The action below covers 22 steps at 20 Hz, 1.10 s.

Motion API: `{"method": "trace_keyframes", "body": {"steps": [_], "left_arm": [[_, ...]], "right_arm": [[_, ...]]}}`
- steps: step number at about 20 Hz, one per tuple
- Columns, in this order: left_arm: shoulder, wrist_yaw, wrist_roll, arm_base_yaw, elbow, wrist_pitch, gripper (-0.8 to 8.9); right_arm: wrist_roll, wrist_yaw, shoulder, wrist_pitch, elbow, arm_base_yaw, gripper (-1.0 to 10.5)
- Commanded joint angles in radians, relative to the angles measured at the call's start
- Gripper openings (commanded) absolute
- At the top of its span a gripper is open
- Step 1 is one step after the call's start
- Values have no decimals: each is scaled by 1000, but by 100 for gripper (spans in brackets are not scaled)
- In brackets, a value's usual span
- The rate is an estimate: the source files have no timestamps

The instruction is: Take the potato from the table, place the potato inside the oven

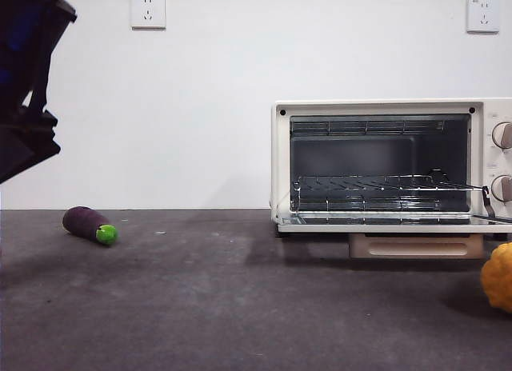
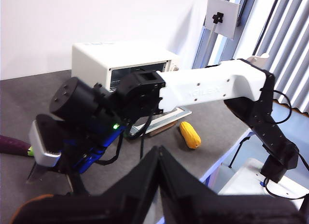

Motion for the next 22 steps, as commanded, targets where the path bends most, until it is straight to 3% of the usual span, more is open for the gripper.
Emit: {"method": "trace_keyframes", "body": {"steps": [1,15,16,21,22], "left_arm": [[-5,-3,-8,-8,-3,3,-5],[-5,-2,-8,-36,-3,3,-5],[-5,-3,-8,-37,-3,3,-5],[-5,-3,-8,-38,-3,3,-5],[-5,-3,-8,-38,-3,3,-5]], "right_arm": [[34,-3,47,19,-1,3,897],[108,8,114,50,-4,-4,873],[120,13,114,49,-4,-4,794],[151,13,114,33,-7,-3,84],[152,24,114,23,-7,-3,29]]}}
